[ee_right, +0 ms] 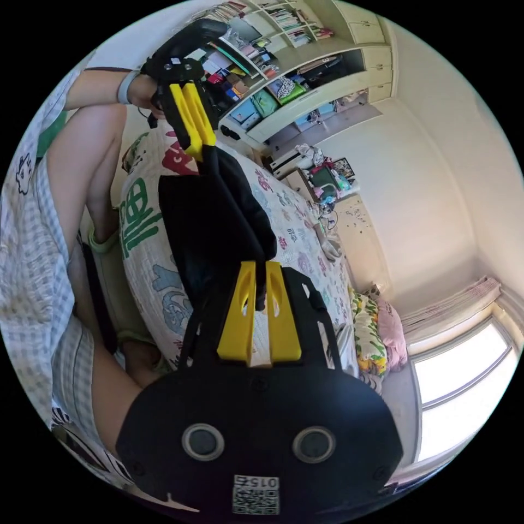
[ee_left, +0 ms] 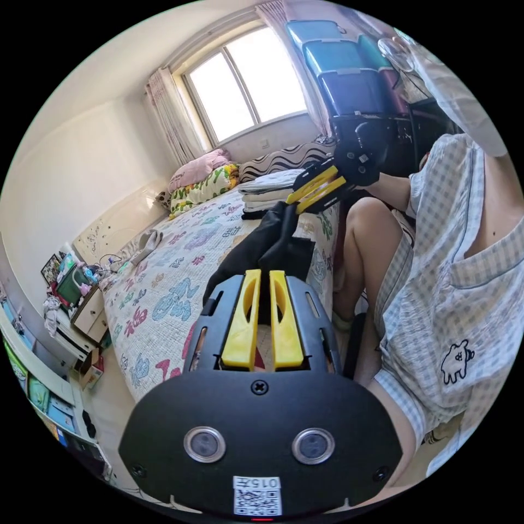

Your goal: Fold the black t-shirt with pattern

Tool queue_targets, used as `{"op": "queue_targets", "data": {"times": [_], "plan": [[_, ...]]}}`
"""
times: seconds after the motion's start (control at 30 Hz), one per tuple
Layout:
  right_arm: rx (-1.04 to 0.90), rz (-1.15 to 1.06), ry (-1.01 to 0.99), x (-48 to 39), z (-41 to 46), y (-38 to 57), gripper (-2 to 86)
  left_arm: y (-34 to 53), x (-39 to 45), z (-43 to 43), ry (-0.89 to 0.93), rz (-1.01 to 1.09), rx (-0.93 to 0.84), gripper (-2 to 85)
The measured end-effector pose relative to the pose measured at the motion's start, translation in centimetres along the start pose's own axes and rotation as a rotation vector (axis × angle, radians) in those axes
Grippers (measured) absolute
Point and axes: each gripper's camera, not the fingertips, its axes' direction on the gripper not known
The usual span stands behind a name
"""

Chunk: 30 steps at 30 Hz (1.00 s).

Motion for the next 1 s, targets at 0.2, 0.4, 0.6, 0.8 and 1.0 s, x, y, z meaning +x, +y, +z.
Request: {"op": "queue_targets", "data": {"times": [0.2,0.4,0.6,0.8,1.0], "plan": [[-0.109,-0.199,-0.140,-4.1,2.5,0.8,2.9,-0.6,-0.1,2.3,0.054,0.101,-0.130,1.0],[-0.110,-0.215,-0.079,-6.1,3.0,2.7,3.1,-0.1,0.7,5.8,0.085,0.150,-0.308,1.0],[-0.123,0.069,-0.262,2.6,-1.1,5.0,2.8,-1.4,-3.3,2.4,0.086,-0.003,-0.200,0.3],[0.129,0.270,-0.486,11.2,-5.5,3.9,-0.7,-5.8,-8.3,1.0,0.203,-0.166,0.046,-0.6],[-0.114,0.234,-0.737,14.7,-0.1,2.2,-1.0,-8.8,-9.9,9.3,0.261,-0.103,-0.307,-0.4]]}}
